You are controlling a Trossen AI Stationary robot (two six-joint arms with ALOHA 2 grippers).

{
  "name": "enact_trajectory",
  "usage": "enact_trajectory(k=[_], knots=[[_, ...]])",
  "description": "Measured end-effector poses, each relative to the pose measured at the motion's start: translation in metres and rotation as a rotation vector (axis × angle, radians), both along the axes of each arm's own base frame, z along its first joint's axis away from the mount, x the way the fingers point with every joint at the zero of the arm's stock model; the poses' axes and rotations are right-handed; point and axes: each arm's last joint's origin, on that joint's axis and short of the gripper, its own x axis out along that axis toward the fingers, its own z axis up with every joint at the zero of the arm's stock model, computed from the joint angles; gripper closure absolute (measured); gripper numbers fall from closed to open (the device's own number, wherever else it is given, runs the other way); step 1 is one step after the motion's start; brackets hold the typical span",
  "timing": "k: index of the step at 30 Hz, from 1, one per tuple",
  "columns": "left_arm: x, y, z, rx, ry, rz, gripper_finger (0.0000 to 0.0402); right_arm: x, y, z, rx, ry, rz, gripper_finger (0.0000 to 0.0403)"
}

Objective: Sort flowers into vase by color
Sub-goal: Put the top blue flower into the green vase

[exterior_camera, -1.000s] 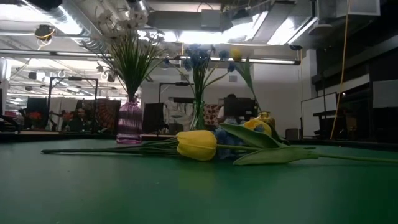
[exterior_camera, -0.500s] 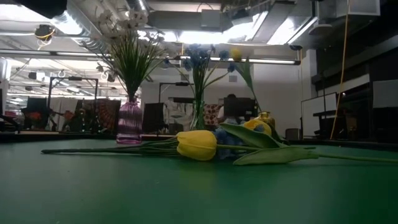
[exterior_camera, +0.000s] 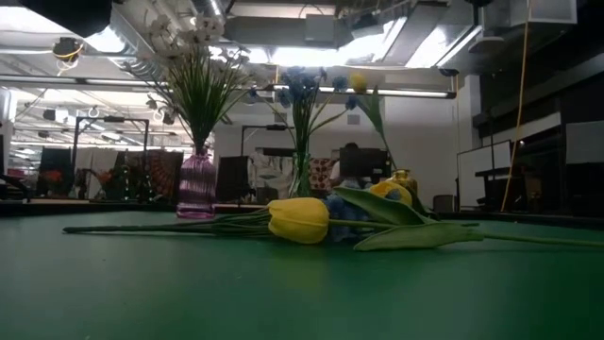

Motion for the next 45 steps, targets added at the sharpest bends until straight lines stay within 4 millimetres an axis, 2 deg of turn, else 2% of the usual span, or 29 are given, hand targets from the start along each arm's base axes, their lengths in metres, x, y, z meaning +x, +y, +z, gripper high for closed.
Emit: enact_trajectory(k=[7, 16, 24, 29, 34, 45], knots=[[0.000, 0.000, 0.000, 0.018, 0.012, 0.011, 0.0401, 0.004, -0.014, 0.002, 0.024, -0.014, 0.043, 0.0173], [0.002, 0.006, 0.000, 0.025, 0.017, 0.031, 0.0401, 0.014, -0.012, 0.015, 0.008, 0.065, 0.046, 0.0173], [0.002, 0.006, -0.001, 0.038, 0.026, 0.040, 0.0401, 0.015, -0.020, 0.014, 0.048, 0.063, 0.010, 0.0173], [0.002, 0.006, -0.001, 0.040, 0.032, 0.050, 0.0401, 0.027, -0.029, 0.010, 0.081, 0.060, 0.019, 0.0173], [0.003, 0.006, -0.003, 0.060, 0.066, 0.074, 0.0401, 0.032, -0.030, 0.009, 0.085, 0.057, 0.021, 0.0175], [0.003, 0.006, -0.003, 0.050, 0.075, 0.097, 0.0401, 0.032, -0.030, 0.007, 0.069, 0.064, 0.002, 0.0251]])
